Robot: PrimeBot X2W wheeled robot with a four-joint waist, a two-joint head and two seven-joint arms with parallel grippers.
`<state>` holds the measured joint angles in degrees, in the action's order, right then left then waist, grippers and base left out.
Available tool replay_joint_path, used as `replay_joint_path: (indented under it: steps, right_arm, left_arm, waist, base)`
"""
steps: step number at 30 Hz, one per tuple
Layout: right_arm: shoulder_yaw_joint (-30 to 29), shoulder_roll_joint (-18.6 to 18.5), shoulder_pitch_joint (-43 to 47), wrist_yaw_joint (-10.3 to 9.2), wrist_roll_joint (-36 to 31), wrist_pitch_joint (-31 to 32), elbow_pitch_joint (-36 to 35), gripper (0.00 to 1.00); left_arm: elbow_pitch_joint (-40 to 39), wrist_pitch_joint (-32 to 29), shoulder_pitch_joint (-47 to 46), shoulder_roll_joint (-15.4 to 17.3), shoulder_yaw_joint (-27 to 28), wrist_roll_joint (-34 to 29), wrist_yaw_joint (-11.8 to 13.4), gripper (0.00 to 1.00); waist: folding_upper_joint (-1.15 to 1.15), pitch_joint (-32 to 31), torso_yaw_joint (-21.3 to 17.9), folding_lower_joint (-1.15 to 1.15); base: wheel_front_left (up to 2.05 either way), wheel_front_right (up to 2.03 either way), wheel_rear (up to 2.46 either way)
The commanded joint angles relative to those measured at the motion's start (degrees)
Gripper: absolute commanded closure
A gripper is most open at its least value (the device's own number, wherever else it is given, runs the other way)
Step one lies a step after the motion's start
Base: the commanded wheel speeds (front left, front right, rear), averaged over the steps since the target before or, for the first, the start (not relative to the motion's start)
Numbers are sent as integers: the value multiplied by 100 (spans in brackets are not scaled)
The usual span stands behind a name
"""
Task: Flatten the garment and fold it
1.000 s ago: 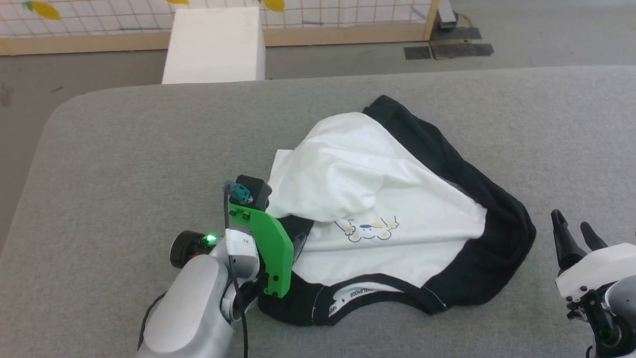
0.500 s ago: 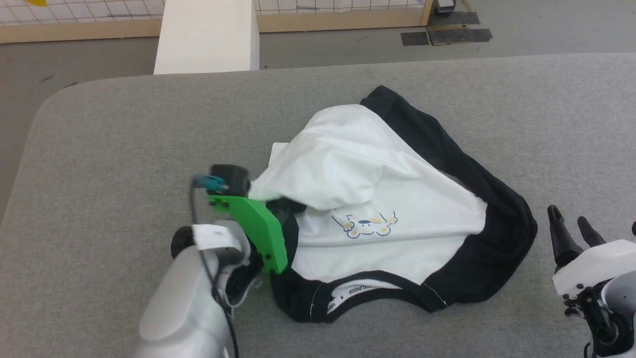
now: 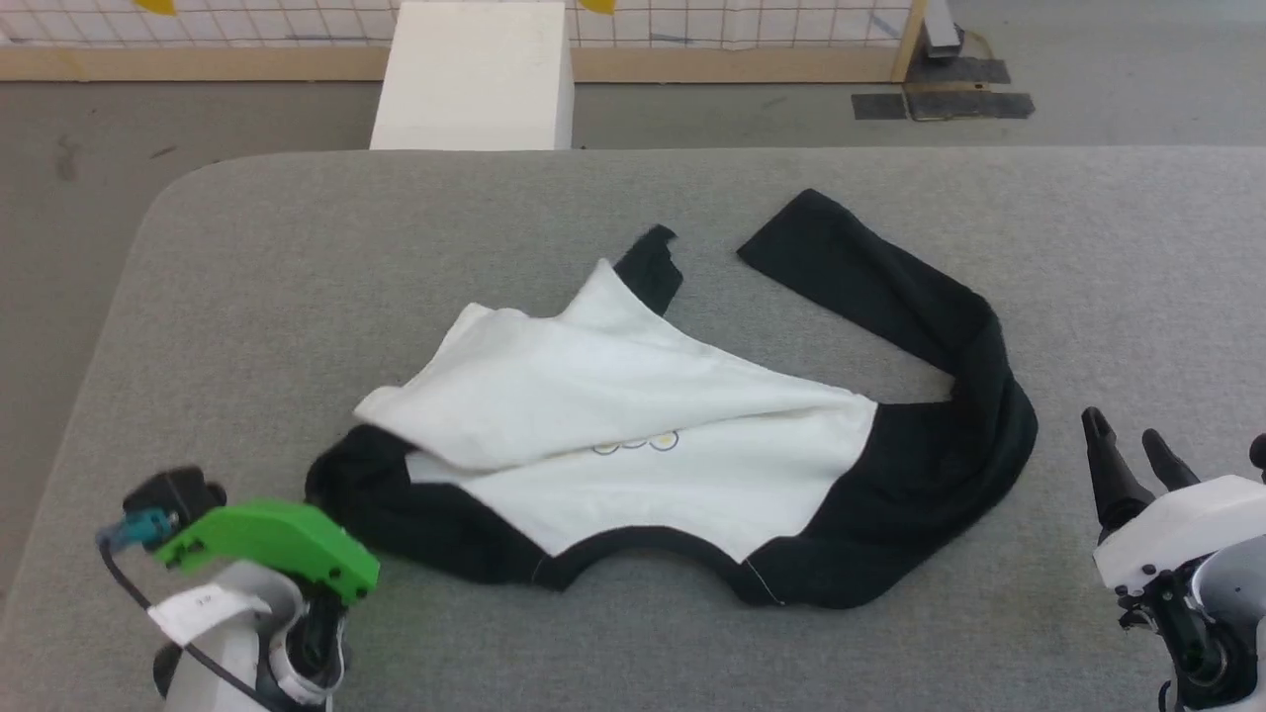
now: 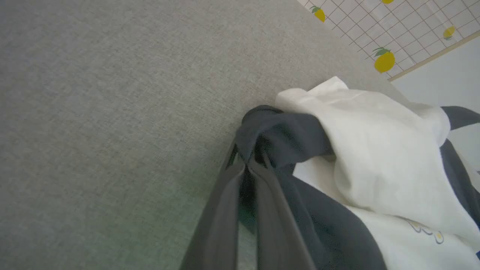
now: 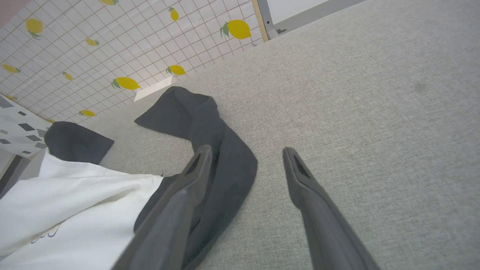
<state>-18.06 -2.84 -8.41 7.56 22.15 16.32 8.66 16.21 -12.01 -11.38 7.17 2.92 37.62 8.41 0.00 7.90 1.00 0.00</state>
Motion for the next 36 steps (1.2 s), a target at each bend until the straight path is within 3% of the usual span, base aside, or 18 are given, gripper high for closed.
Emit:
replay_joint_path:
  steps: [1, 2, 3, 8, 13, 16, 20, 28, 36]
  right_arm:
    - [17, -4, 63, -8, -18, 17, -47, 0]
    - [34, -4, 62, -8, -16, 30, -57, 0]
    - [46, -4, 62, -8, -15, 40, -65, 0]
    - [124, -4, 81, -8, 15, 67, -103, 0]
    - [467, -4, 124, -8, -26, 114, -304, 0]
    - [909, -4, -6, -8, -67, 288, -451, 0]
    - [1732, -4, -516, -8, -356, 816, -409, 0]
    - [2792, -4, -2259, -8, -1276, 1977, 967, 0]
    - [3407, -4, -3526, -8, -2137, 2425, 2423, 0]
  left_arm:
    - [57, 85, 70, -46, 82, 42, 112, 100]
    - [115, 92, 116, -80, 100, 67, 164, 92]
    - [137, 135, 119, -102, 130, 104, 169, 0]
    - [-184, 727, 58, -111, 224, 95, -28, 0]
    - [-907, 1873, 418, 255, -13, -902, -61, 0]
    - [-1071, 2421, 755, 371, -209, -1457, -37, 0]
    - [-1366, 2666, 1037, 241, -244, -1809, 45, 0]
    - [-1927, 2699, 1003, -135, -302, -2085, -235, 0]
    - [-2156, 2700, 700, -347, -367, -2276, -416, 0]
  waist:
    - [0, -39, 109, 0]
    - [0, -46, 130, 0]
    - [0, -49, 145, 0]
    - [0, -86, 172, 0]
    - [0, -99, 129, 0]
    - [0, -89, 122, 0]
    - [0, -31, 187, 0]
    - [0, 382, 690, 0]
    - [0, 1021, 1353, 0]
  base:
    - [0, 0, 0]
    - [0, 0, 0]
    - [0, 0, 0]
    - [0, 0, 0]
    - [0, 0, 0]
    - [0, 0, 0]
    - [0, 0, 0]
    - [0, 0, 0]
    - [0, 0, 0]
